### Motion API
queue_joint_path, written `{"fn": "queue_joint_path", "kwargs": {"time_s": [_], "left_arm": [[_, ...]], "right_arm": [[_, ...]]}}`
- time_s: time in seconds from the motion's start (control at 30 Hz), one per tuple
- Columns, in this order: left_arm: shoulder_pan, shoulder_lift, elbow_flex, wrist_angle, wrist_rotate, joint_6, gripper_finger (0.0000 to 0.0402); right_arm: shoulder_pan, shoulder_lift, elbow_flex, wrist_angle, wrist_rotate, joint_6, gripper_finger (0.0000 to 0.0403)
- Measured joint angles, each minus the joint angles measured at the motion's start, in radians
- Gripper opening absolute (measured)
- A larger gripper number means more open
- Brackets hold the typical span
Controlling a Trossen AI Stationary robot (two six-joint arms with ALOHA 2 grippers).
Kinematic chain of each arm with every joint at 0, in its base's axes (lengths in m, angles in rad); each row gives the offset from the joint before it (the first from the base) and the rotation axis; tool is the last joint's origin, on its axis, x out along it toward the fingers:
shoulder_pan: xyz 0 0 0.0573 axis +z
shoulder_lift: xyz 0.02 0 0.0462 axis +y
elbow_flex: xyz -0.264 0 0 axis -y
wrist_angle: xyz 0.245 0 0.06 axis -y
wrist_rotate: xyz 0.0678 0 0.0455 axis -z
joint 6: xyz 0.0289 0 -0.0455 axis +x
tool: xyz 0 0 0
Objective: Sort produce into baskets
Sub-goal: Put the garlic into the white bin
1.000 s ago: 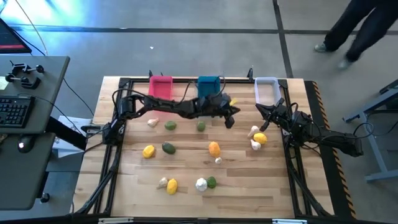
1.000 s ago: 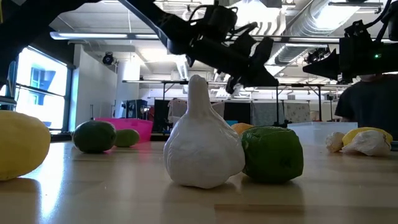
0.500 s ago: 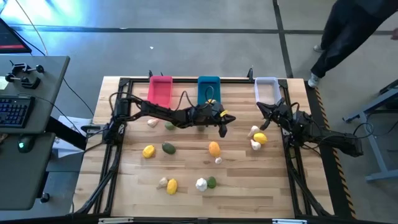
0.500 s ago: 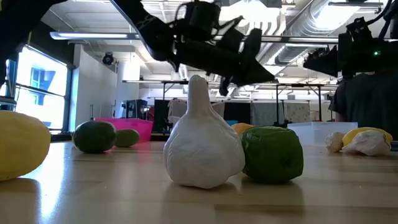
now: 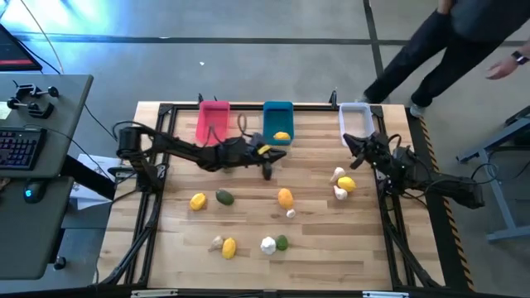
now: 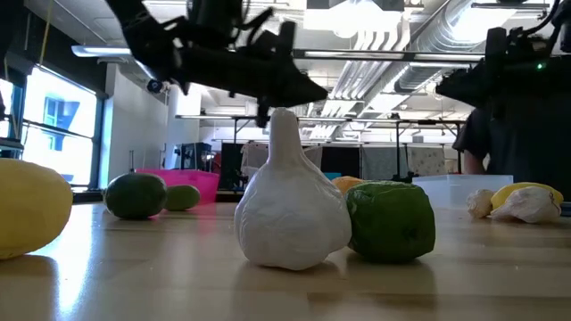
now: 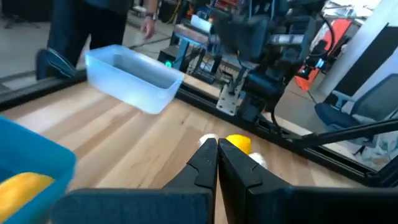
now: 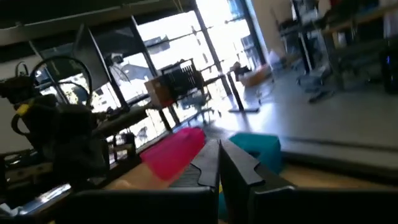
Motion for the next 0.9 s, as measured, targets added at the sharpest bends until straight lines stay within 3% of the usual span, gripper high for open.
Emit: {"fn": "queue_joint_path", "kwargs": {"time_s": [0.2, 0.43, 0.67, 0.9], "left_arm": [[0.027, -0.162, -0.149, 0.001, 0.001, 0.008, 0.0000], [0.075, -0.310, -0.271, -0.002, 0.000, 0.006, 0.0000], [0.119, -0.395, -0.328, -0.013, 0.001, 0.016, 0.0000], [0.145, -0.413, -0.356, -0.025, 0.005, 0.018, 0.0000]], "right_arm": [[0.000, 0.081, 0.139, -0.263, -0.007, 0.099, 0.0000], [0.000, 0.338, 0.362, -0.577, -0.074, 0.147, 0.0016], [0.000, 0.618, 0.533, -0.831, -0.201, 0.186, 0.0112], [0.000, 0.818, 0.634, -1.043, -0.353, 0.145, 0.0195]]}}
